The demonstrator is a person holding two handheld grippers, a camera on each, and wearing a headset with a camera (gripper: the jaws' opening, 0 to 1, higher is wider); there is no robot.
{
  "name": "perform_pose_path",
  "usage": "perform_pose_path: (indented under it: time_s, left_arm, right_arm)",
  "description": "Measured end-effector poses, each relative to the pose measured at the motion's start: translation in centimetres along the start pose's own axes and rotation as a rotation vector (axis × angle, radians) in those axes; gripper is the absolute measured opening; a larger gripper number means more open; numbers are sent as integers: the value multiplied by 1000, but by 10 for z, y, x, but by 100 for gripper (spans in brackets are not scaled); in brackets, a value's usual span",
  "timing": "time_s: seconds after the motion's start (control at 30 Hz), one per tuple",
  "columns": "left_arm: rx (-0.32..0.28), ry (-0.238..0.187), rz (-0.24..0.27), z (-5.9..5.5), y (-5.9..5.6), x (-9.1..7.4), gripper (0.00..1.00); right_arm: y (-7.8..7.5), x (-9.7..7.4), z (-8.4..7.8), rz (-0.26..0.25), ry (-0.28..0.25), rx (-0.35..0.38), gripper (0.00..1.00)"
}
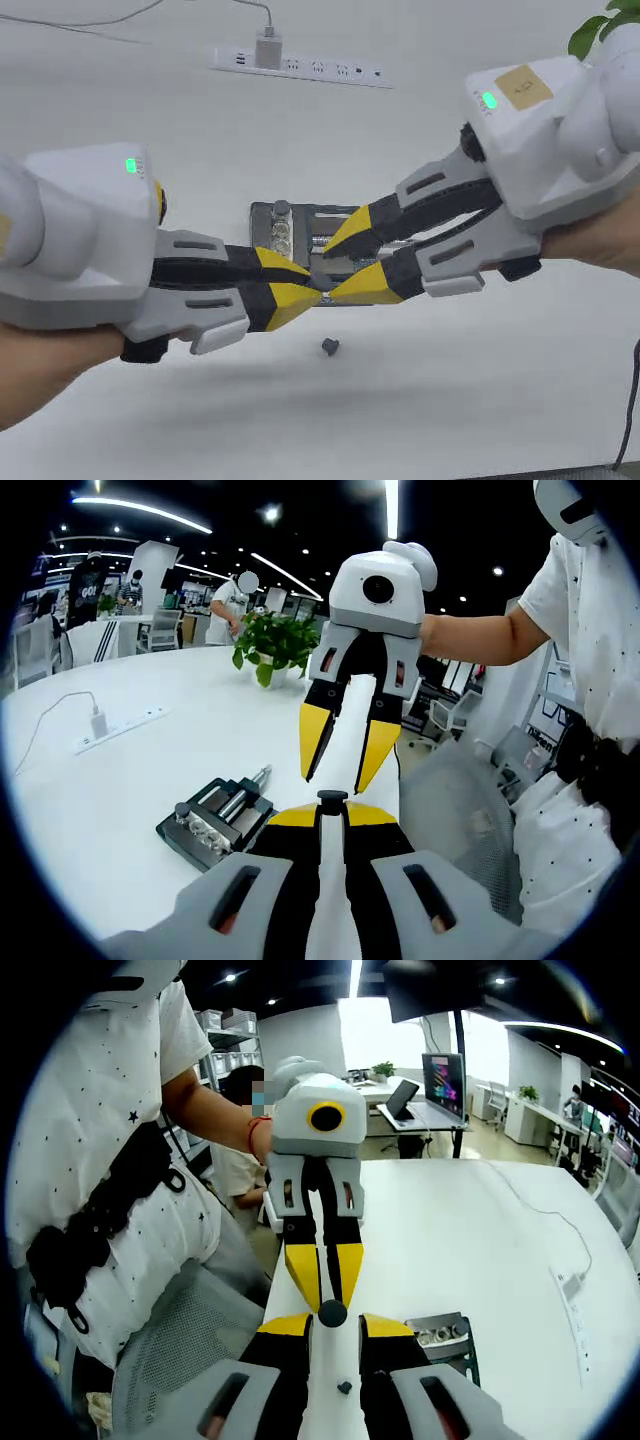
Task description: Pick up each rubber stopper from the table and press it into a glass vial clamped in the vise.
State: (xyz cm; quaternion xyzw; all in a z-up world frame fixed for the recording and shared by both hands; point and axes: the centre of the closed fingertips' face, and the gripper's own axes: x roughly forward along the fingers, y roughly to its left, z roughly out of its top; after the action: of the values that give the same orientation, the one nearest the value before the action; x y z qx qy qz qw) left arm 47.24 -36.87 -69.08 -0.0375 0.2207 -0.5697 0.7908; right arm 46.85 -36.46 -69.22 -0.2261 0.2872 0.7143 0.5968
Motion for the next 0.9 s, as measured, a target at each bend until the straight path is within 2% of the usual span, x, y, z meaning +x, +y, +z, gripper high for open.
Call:
perform_pose_path:
  time_s: [0.33,0.9]
  left_arm:
    - [10,-8,-9,2,-3,-2,4]
    - [38,7,-28,1,-9,0,4]
  right_arm:
    - [3,2,2,31,13,-17,11]
    - [10,2,3,61,26,-25,8]
